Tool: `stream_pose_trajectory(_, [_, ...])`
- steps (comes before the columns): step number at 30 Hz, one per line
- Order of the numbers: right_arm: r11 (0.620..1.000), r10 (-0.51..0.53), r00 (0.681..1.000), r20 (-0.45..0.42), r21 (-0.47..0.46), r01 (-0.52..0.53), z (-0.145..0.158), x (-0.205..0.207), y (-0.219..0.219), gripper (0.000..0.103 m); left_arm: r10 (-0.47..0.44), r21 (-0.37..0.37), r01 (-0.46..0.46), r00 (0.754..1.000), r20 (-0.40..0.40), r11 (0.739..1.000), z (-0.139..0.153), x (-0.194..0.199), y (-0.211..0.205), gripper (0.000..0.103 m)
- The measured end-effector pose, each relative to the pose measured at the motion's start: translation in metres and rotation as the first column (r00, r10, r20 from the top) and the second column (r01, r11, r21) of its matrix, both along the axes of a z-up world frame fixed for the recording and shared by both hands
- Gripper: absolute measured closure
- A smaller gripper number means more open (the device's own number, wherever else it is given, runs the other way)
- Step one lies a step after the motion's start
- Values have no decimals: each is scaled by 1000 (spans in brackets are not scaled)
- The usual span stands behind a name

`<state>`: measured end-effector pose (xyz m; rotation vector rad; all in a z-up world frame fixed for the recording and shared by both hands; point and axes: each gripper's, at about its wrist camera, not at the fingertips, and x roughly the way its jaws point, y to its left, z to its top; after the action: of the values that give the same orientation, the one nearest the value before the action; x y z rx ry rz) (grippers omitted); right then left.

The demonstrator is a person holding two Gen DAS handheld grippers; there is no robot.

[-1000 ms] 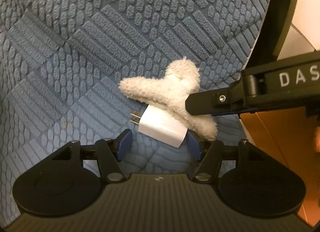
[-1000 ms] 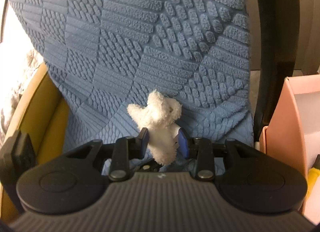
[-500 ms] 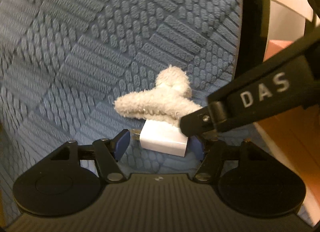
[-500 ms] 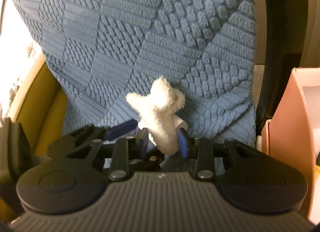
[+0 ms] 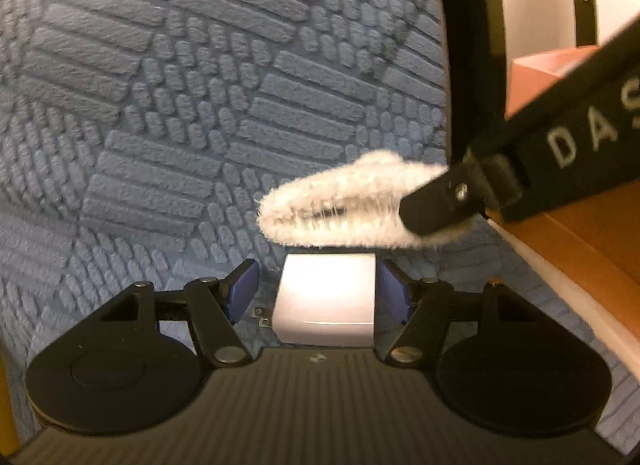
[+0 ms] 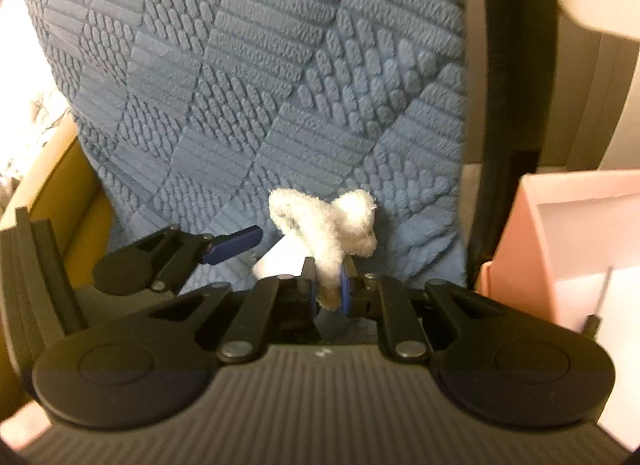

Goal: Organize rigid objects
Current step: 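Grasp the fluffy white clip with the right tool while the left tool grasps the second white charger, then lift the fluffy clip and white charger off the cushion toward the pink box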

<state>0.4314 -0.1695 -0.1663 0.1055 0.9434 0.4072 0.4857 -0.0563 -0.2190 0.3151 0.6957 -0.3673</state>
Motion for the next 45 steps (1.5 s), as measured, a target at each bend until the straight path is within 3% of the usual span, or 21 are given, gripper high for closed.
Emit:
stream_pose_trajectory(3, [1000,-19,1000,-1,-6,19,-1,1,-2,88,-14,-6,13,999,-48,1000,-4,8,-7,33])
stream_pose_trajectory(7, [999,-31,1000,-7,-11,30,-3,2,-4,88,-4,4,5,999,-50,1000,-6,8,-12,43])
stream_pose_trajectory(17, [999,-48,999,15,-24,48,2,-7,-8,88,115,-90,-131,980,-163,987,10,8,2,45])
stream_pose_trajectory(22, [998,-43,999,29,-36,44,6,-16,-11,89,202,-142,-235,957,-209,962,17,9,21,46])
stream_pose_trajectory(29, [998,-8,1000,11,-69,9,1,-35,-4,89,268,-166,-314,930,-250,935,17,-38,60,46])
stream_pose_trajectory(33, [997,-5,1000,-4,-82,5,-1,-54,-2,89,285,-173,-334,924,-256,927,32,-70,78,47])
stream_pose_trajectory(42, [988,46,999,28,-147,-41,3,-99,9,89,317,-218,-388,900,-300,895,33,-129,89,47])
stream_pose_trajectory(45, [987,50,999,21,-152,-46,6,-114,8,89,309,-215,-385,897,-315,898,28,-139,88,46])
